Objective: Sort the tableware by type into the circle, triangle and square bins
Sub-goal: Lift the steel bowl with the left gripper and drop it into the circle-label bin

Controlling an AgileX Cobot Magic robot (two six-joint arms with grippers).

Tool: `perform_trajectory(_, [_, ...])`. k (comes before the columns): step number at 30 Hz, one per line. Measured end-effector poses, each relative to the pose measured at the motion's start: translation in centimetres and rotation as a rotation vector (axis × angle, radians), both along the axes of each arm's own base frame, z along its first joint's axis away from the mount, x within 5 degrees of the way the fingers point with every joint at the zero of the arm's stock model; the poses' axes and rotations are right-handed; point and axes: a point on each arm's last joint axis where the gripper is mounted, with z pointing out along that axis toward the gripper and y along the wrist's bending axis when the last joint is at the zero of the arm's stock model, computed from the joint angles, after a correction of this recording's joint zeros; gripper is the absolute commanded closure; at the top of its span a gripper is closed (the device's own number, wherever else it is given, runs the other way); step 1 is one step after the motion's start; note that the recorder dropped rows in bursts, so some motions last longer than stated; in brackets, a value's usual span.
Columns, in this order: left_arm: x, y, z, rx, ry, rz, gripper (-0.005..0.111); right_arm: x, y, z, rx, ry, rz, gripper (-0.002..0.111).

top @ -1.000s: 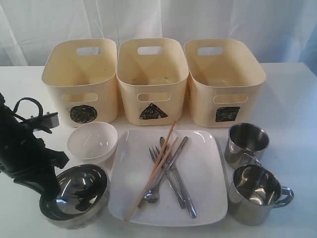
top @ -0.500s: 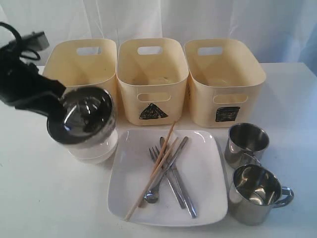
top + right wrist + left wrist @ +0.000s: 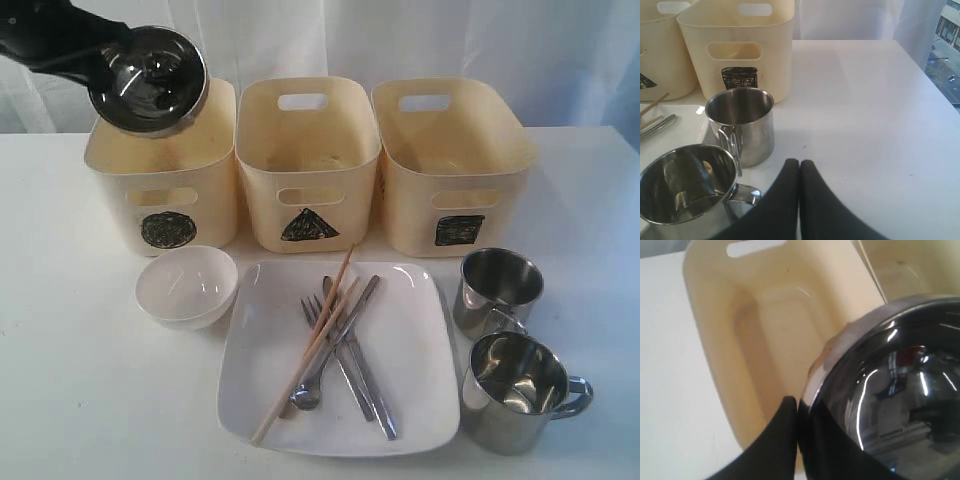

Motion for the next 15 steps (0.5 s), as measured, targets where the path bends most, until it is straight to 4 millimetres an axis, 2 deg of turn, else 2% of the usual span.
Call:
perform_trajectory(4, [3.5, 0.2, -0.9, 0.000, -0.009, 0.025, 0.107, 0.0, 0.0, 0.0, 0.000, 0.000, 0.000, 0.108])
perform_trajectory(9, [6.9, 0.0, -2.7, 0.006, 0.018, 0.031, 0.107, 0.0, 0.0, 0.0, 0.000, 0.000, 0.000, 0.108])
perform_trajectory(15, [9.8, -0.5, -6.8, 0.014, 0.118, 0.028, 0.107, 0.0, 0.0, 0.0, 0.000, 0.000, 0.000, 0.108])
